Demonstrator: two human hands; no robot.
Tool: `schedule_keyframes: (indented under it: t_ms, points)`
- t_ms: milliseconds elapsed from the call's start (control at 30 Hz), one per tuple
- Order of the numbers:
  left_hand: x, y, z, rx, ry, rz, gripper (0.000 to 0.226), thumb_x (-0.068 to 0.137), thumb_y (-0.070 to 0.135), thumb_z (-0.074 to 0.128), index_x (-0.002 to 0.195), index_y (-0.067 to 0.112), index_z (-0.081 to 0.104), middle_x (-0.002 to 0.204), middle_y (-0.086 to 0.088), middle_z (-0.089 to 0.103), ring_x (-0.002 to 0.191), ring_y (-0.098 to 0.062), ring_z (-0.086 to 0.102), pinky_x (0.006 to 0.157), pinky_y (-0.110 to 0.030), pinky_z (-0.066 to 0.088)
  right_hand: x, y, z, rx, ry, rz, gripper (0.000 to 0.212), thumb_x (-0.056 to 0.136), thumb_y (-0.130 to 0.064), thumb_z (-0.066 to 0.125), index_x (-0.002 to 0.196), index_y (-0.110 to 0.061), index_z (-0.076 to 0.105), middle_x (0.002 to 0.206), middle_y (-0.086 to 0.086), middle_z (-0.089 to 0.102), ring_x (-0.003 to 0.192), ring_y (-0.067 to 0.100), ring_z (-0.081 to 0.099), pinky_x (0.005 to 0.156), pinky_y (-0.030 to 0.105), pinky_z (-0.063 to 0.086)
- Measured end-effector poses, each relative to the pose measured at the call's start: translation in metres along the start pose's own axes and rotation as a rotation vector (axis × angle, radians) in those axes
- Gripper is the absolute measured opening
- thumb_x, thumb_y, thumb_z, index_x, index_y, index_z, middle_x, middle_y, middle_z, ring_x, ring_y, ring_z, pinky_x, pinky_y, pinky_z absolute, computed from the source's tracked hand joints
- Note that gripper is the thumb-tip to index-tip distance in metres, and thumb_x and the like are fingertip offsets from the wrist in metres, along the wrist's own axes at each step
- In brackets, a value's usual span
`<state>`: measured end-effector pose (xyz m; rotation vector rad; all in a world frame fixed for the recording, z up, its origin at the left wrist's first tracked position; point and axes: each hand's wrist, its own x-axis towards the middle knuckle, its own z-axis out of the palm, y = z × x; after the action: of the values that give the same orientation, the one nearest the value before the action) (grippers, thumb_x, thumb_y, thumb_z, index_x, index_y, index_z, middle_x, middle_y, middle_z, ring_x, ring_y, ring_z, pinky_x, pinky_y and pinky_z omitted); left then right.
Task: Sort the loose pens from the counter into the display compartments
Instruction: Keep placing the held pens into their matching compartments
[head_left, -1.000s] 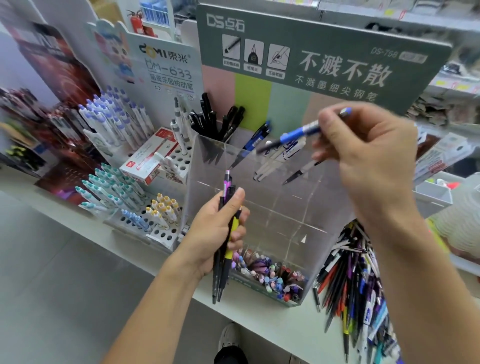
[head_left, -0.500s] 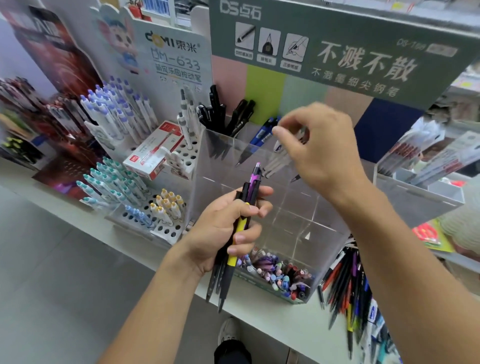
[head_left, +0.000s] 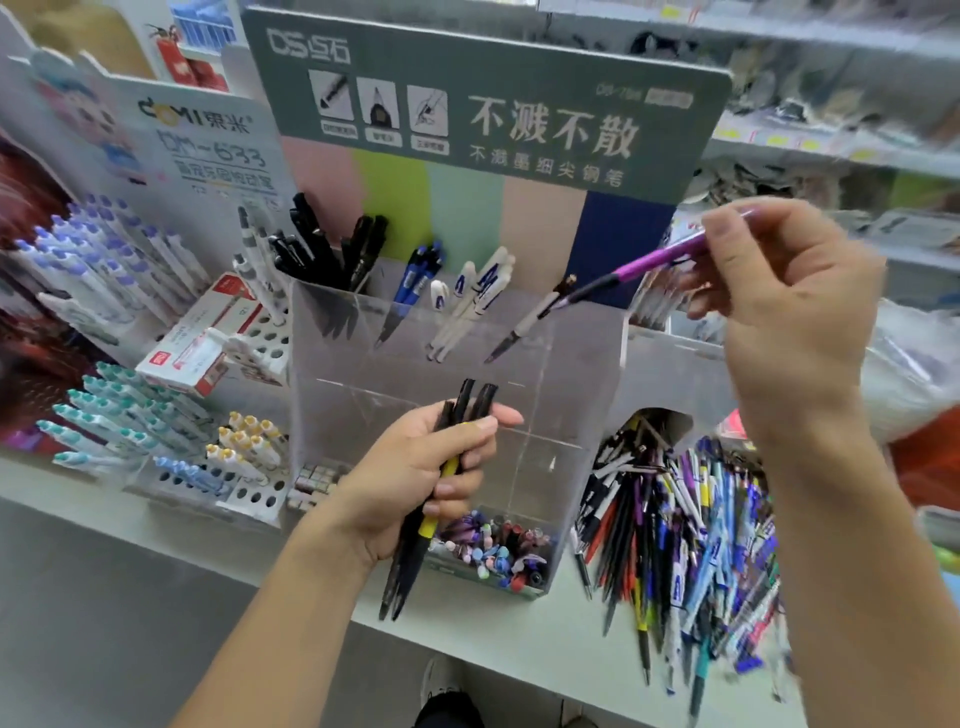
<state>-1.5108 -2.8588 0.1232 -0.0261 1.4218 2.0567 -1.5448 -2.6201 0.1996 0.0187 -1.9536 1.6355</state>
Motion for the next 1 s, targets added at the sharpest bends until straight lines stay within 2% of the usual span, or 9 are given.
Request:
schedule_keyframes:
  t_ms: [100,200,333,433,500,600,667,800,1000]
  points:
    - [0.006,-0.005,0.005,-0.114,0.118,0.015,0.026,0.1,0.026,0.05,0.107,0.004,0.061,0.066,0.0,0.04,0.04,-0.006,0.027,0.032,-0.016,0.023,0.007,0.012,-0.01,-0.215,0.052,-0.171,0.006,0.099,-0.022,0.064,0.099,-0.017,0.067,0.075,-0.006,0.068,0.062,0.017,0.068,0.057,0.039,0.058]
    - [0.009,-0.007,0.008,-0.205,0.115,0.008,0.022,0.103,0.016,0.035,0.104,0.006,0.054,0.068,-0.003,0.041,0.041,-0.007,0.028,0.032,-0.017,0.024,0.009,0.035,-0.001,-0.432,-0.069,-0.117,0.008,0.096,-0.023,0.068,0.098,-0.017,0.072,0.078,-0.001,0.07,0.068,0.017,0.067,0.066,0.047,0.057]
    - [0.007,-0.006,0.013,-0.159,0.074,0.048,0.012,0.101,0.006,0.038,0.1,0.011,0.049,0.072,-0.005,0.045,0.042,-0.009,0.03,0.032,-0.017,0.026,0.006,0.058,0.011,-0.528,-0.18,0.037,0.015,0.091,-0.021,0.075,0.105,-0.016,0.073,0.083,-0.004,0.07,0.073,0.008,0.066,0.079,0.038,0.06]
    - [0.005,-0.006,0.016,-0.129,0.104,0.063,0.013,0.102,0.003,0.046,0.099,0.015,0.042,0.073,-0.005,0.053,0.043,-0.01,0.034,0.034,-0.017,0.027,0.0,0.058,0.008,-0.613,-0.088,0.041,0.019,0.09,-0.021,0.076,0.108,-0.018,0.071,0.091,-0.005,0.071,0.075,0.01,0.064,0.081,0.039,0.058]
    - [0.005,-0.006,0.015,-0.129,0.172,0.087,0.017,0.102,0.004,0.05,0.097,0.016,0.039,0.075,-0.005,0.059,0.044,-0.011,0.039,0.035,-0.018,0.03,-0.012,0.042,0.009,-0.581,-0.063,0.001,0.011,0.089,-0.026,0.075,0.097,-0.019,0.072,0.088,-0.007,0.071,0.073,0.011,0.064,0.076,0.034,0.057]
    - [0.012,-0.007,0.013,-0.122,0.345,0.131,0.023,0.1,0.005,0.056,0.095,0.017,0.037,0.077,-0.007,0.067,0.047,-0.014,0.05,0.039,-0.02,0.037,-0.045,0.019,0.026,-0.366,-0.415,0.194,0.021,0.081,-0.039,0.082,0.081,-0.019,0.073,0.071,-0.005,0.071,0.063,0.007,0.062,0.06,0.023,0.053]
    - [0.016,-0.006,0.01,-0.094,0.424,0.151,0.026,0.099,0.006,0.059,0.094,0.017,0.036,0.078,-0.013,0.067,0.047,-0.016,0.055,0.041,-0.022,0.045,-0.063,0.021,0.042,-0.317,-0.61,0.277,0.027,0.073,-0.041,0.086,0.088,-0.022,0.075,0.071,-0.003,0.07,0.061,0.003,0.058,0.06,0.022,0.05]
    - [0.014,-0.006,0.001,0.022,0.485,0.161,0.026,0.097,0.007,0.063,0.092,0.014,0.038,0.066,-0.014,0.06,0.046,-0.022,0.062,0.045,-0.028,0.054,-0.065,0.041,0.062,-0.346,-0.757,0.296,0.03,0.079,-0.033,0.085,0.106,-0.026,0.076,0.071,-0.007,0.064,0.06,0.001,0.052,0.064,0.025,0.048]
    - [-0.002,-0.006,-0.016,0.148,0.476,0.157,0.026,0.098,0.012,0.064,0.1,0.01,0.038,0.055,-0.008,0.062,0.046,-0.021,0.063,0.042,-0.025,0.05,-0.063,0.05,0.082,-0.135,-0.992,0.451,0.011,0.084,-0.016,0.081,0.095,-0.015,0.08,0.067,0.0,0.059,0.064,0.008,0.049,0.064,0.023,0.042]
